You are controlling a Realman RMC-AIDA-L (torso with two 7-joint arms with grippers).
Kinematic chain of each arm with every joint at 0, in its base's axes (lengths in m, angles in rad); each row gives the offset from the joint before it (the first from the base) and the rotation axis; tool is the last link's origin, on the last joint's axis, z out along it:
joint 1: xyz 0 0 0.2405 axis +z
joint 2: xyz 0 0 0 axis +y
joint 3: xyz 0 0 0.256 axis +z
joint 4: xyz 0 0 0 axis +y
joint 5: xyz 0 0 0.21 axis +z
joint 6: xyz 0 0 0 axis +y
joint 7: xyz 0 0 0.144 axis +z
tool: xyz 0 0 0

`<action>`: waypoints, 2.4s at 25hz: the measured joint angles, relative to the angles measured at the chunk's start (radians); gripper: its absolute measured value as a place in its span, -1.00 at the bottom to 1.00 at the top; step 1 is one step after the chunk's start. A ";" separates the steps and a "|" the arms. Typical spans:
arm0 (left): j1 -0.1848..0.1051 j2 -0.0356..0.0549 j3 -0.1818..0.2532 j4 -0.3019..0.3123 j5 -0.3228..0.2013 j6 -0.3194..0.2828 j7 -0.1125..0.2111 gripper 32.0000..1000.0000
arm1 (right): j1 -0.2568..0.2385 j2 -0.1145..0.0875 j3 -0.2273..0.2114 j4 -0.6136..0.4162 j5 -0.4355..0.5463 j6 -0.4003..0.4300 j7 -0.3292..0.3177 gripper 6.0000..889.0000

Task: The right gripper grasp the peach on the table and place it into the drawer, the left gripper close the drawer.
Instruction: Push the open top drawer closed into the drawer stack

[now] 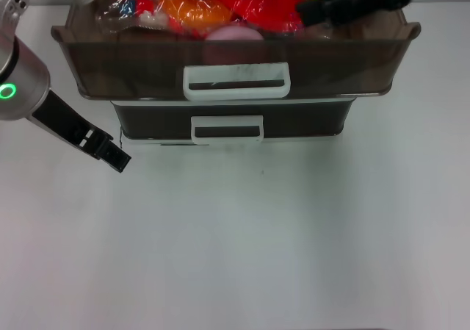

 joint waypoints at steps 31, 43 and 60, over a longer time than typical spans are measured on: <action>-0.015 -0.0020 0.154 0.223 -0.272 -0.064 0.022 0.75 | -0.216 0.035 0.110 0.475 -0.775 -0.315 -0.275 0.88; -0.179 -0.0020 0.234 0.144 -0.325 0.016 0.144 0.75 | -0.182 0.056 0.099 0.484 -0.774 -0.336 -0.285 0.88; -0.289 -0.0005 0.077 -0.111 -0.273 0.137 0.289 0.75 | -0.156 0.078 0.098 0.480 -0.775 -0.348 -0.277 0.88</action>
